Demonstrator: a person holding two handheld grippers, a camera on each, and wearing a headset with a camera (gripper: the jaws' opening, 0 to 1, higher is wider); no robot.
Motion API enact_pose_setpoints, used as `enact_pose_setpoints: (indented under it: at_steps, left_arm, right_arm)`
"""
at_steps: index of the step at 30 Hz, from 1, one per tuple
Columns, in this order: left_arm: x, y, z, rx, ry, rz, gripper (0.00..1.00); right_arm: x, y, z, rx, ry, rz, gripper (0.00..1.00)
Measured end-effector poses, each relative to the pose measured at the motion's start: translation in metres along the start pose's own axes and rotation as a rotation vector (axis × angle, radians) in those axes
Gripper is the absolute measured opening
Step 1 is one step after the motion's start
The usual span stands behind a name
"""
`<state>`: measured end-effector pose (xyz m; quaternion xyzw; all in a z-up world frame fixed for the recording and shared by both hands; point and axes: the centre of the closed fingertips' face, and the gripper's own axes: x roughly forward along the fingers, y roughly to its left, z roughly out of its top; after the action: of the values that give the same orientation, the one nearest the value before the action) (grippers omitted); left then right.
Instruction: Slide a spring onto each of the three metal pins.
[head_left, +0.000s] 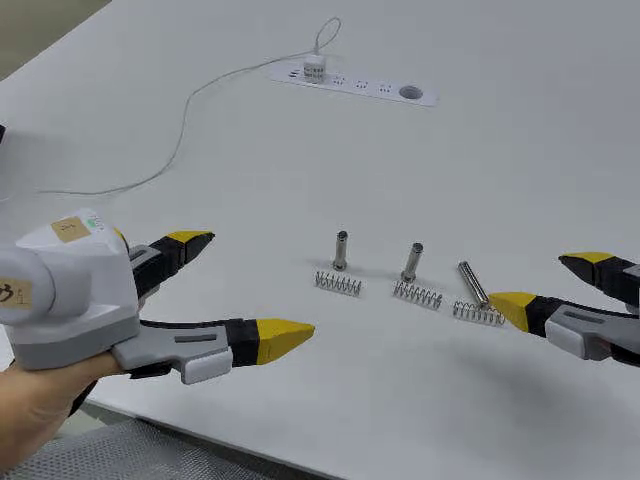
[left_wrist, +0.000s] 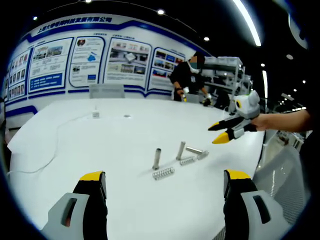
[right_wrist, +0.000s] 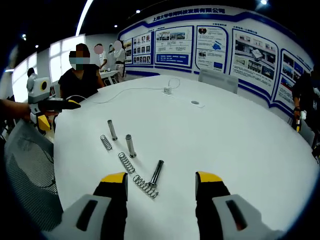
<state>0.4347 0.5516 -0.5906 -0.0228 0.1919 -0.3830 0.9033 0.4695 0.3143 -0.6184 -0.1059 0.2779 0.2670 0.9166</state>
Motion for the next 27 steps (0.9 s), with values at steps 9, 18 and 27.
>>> enact_pose_setpoints:
  at_steps: [9,18,27]
  left_arm:
    - [0.0,0.0,-0.003,-0.003,0.011,0.0,1.0]
    - [0.001,-0.005,-0.006,0.001,0.025,-0.019,1.0]
    - [0.002,-0.006,-0.006,0.016,0.029,-0.022,1.0]
  right_arm:
    - [0.015,0.002,0.001,-0.014,0.014,0.018,0.47]
    - [0.028,0.007,0.006,-0.045,0.027,0.043,0.44]
    - [0.035,0.001,0.006,-0.045,0.05,0.041,0.4]
